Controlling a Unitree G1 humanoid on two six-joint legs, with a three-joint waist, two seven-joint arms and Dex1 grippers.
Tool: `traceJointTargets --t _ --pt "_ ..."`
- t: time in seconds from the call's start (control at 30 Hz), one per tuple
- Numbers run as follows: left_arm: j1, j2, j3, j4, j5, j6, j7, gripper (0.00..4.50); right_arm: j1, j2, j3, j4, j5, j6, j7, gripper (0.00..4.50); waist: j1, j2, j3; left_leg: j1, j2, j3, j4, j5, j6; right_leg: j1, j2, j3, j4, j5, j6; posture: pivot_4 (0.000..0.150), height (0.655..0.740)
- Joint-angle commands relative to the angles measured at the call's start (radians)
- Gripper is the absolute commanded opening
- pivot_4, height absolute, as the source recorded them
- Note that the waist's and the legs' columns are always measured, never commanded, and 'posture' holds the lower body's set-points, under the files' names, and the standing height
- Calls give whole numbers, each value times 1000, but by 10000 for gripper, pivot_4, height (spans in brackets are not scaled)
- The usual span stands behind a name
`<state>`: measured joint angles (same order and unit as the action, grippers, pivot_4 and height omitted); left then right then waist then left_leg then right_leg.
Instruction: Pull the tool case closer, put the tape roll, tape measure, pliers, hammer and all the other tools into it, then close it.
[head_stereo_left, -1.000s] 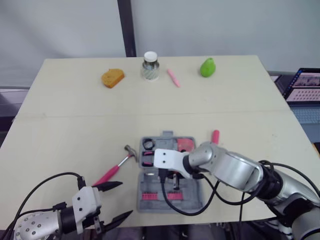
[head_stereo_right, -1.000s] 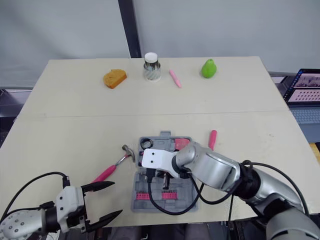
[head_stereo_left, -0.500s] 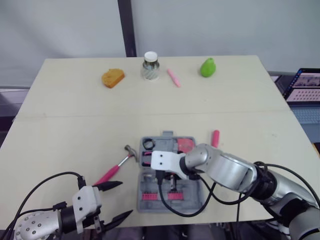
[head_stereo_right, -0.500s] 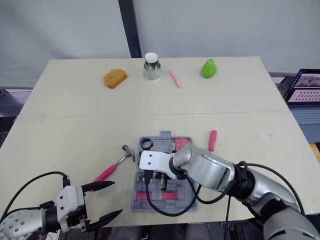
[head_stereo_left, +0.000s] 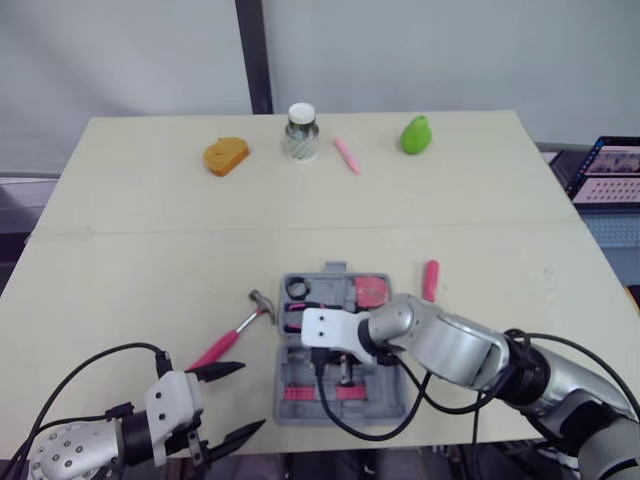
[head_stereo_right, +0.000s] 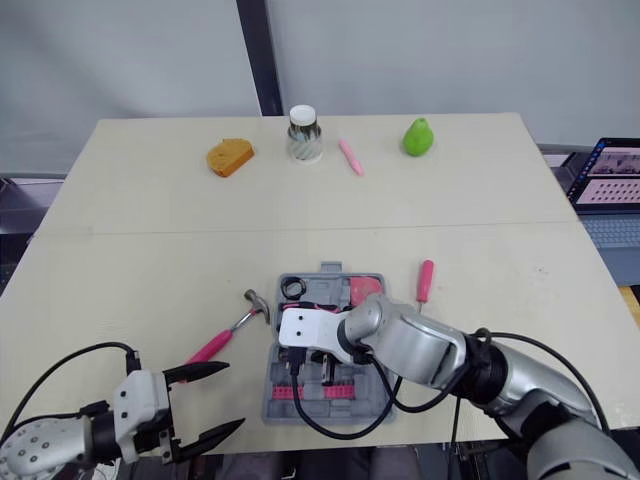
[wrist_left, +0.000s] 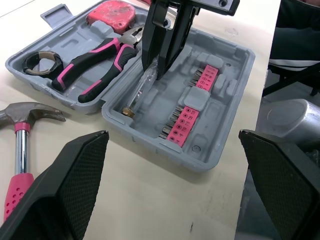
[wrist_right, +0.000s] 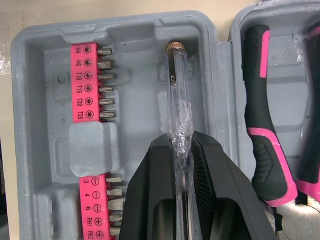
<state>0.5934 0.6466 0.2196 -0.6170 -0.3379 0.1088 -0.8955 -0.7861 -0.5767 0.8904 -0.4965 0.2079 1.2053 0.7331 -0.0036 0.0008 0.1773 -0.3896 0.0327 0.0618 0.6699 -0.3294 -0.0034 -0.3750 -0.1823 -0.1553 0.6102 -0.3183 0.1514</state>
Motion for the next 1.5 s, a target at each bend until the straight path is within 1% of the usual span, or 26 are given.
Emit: traceJointTargets --t 0.03,0.9,0.97,1.03,1.2,1.23,1.37,1.47,1.5 --pt "-2 7 0 -28 -12 -6 0 45000 4 7 -8 -10 -9 -16 -2 238 0 0 0 0 0 0 0 0 0 0 0 0 0 0 0 1500 7400" --pt "-20 4 -14 -12 -5 -8 0 45000 13 20 -21 15 -34 -46 3 238 -1 0 0 0 0 0 0 0 0 0 0 0 0 0 0 1500 7400" --pt "-20 3 -15 -11 -5 -8 0 45000 11 15 -29 8 -29 -44 9 10578 -1 0 0 0 0 0 0 0 0 0 0 0 0 0 0 1500 7400" --pt "-20 2 -17 -11 -5 -9 1 45000 10 5 -50 -19 -11 -31 22 18698 -1 0 0 0 0 0 0 0 0 0 0 0 0 0 0 1500 7400" --pt "-23 -1 -21 -12 -8 -5 6 45000 6 -35 -116 -101 50 8 62 43986 2 -1 0 0 0 0 1 0 0 0 0 0 0 0 0 1500 7400" --pt "-22 -1 -22 -14 -9 -4 7 45000 9 -41 -140 -122 68 20 70 44609 2 -1 -1 0 0 0 1 0 0 0 0 0 0 0 0 1500 7400" --pt "-20 -1 -26 -14 -11 -5 9 45000 14 -57 -194 -172 120 45 84 44609 1 -1 -1 0 0 0 0 0 0 0 0 0 0 0 0 1500 7400" --pt "-24 -1 -29 -11 -11 -6 10 45000 33 -54 -228 -182 142 29 76 44609 1 -1 -1 0 0 0 0 0 0 0 0 0 0 0 0 1500 7400" --pt "-27 -2 -32 -9 -10 -6 11 45000 54 -43 -248 -176 132 -6 54 44609 1 -1 -1 0 0 0 0 0 0 0 0 0 0 0 0 1500 7400"
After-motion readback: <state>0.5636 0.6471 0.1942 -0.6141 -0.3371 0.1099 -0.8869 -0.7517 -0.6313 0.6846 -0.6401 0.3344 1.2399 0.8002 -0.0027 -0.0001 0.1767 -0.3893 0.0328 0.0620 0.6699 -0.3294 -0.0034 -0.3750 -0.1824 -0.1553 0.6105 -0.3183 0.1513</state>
